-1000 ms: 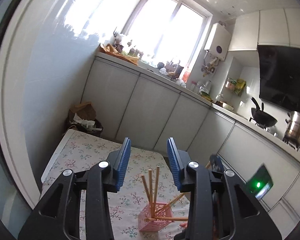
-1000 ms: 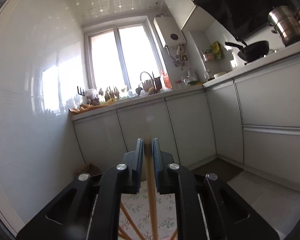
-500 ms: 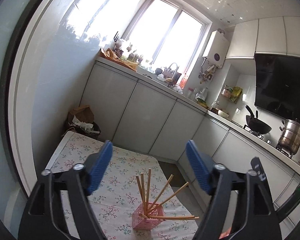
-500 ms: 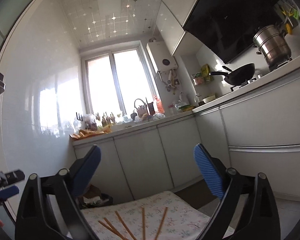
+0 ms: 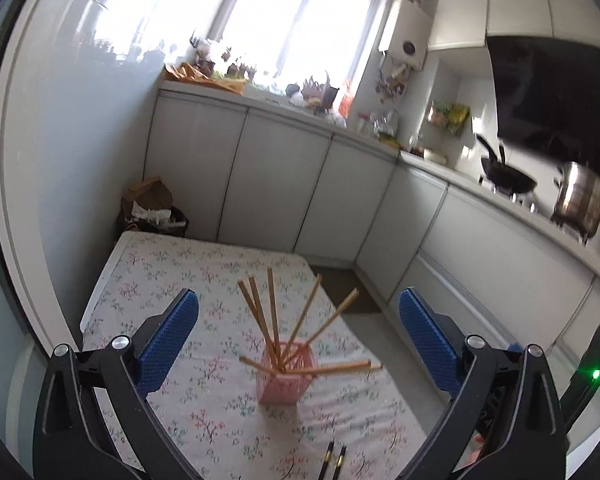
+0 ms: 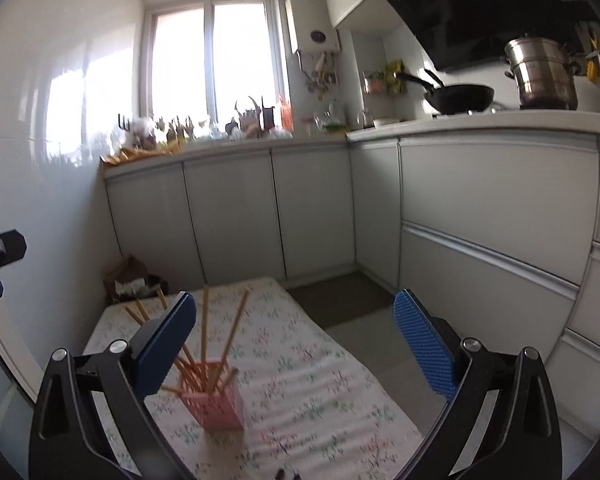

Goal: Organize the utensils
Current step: 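Close the left gripper on a black-tipped chopstick while the right gripper grasps another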

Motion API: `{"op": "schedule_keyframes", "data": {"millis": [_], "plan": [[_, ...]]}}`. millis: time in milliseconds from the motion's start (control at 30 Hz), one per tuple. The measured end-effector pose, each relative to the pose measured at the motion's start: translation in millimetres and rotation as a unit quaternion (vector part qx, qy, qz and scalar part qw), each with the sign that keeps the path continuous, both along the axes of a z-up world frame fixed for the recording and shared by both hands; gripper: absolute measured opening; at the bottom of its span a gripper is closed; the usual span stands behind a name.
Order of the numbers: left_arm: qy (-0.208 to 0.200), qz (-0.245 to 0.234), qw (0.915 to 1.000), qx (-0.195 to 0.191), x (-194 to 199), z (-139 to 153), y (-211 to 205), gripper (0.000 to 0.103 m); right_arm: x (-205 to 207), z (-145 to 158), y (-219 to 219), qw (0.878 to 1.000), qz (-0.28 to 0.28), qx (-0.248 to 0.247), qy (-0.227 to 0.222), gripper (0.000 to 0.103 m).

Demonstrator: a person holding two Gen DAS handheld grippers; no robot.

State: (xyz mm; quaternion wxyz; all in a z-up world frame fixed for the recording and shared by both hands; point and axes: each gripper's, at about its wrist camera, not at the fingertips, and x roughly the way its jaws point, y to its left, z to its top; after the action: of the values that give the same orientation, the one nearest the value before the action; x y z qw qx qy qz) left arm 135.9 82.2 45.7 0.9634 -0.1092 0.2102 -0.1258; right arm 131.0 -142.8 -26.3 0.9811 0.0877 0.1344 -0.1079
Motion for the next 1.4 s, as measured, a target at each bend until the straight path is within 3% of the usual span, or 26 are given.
{"op": "schedule_keyframes", "data": {"millis": [100, 200, 367, 533, 567, 633, 700, 733, 867, 933, 1000, 1200, 1300, 1400], "plan": [[0.039, -0.022, 0.9981, 0.043, 3, -19, -19, 0.096, -4, -14, -6, 0.999, -0.007, 0.000, 0.033, 0.097], [0.104, -0.055, 0.9884, 0.096, 12, -47, -42, 0.096, -10, -32, -15, 0.997, -0.015, -0.002, 0.072, 0.097], [0.213, -0.108, 0.9588, 0.153, 31, -111, -78, 0.096, -29, -85, -48, 0.987, -0.053, 0.026, 0.152, 0.097], [0.276, -0.127, 0.9295, 0.209, 47, -176, -111, 0.095, -36, -148, -95, 0.958, -0.067, 0.108, 0.256, 0.097], [0.285, -0.125, 0.9256, 0.216, 51, -188, -116, 0.092, -37, -153, -100, 0.955, -0.067, 0.124, 0.263, 0.097], [0.305, -0.124, 0.9156, 0.231, 59, -209, -126, 0.068, -37, -160, -109, 0.948, -0.063, 0.153, 0.273, 0.097], [0.337, -0.134, 0.9017, 0.235, 66, -232, -134, 0.051, -36, -164, -109, 0.946, -0.055, 0.152, 0.280, 0.097], [0.348, -0.137, 0.8972, 0.235, 68, -240, -136, 0.048, -36, -165, -109, 0.947, -0.054, 0.144, 0.283, 0.097], [0.353, -0.134, 0.8957, 0.234, 73, -247, -139, 0.039, -36, -166, -109, 0.947, -0.050, 0.137, 0.285, 0.097], [0.354, -0.140, 0.8949, 0.234, 74, -248, -141, 0.024, -33, -169, -110, 0.944, -0.045, 0.144, 0.292, 0.097], [0.358, -0.142, 0.8916, 0.238, 76, -251, -145, 0.018, -32, -169, -109, 0.943, -0.042, 0.145, 0.296, 0.097], [0.385, -0.141, 0.8808, 0.236, 82, -265, -147, 0.017, -28, -174, -104, 0.939, -0.034, 0.142, 0.310, 0.097], [0.374, -0.146, 0.8816, 0.248, 82, -267, -149, 0.016, -24, -175, -101, 0.936, -0.030, 0.149, 0.317, 0.097], [0.353, -0.157, 0.8832, 0.265, 76, -266, -154, 0.007, -16, -174, -92, 0.935, -0.025, 0.137, 0.326, 0.097]]}}
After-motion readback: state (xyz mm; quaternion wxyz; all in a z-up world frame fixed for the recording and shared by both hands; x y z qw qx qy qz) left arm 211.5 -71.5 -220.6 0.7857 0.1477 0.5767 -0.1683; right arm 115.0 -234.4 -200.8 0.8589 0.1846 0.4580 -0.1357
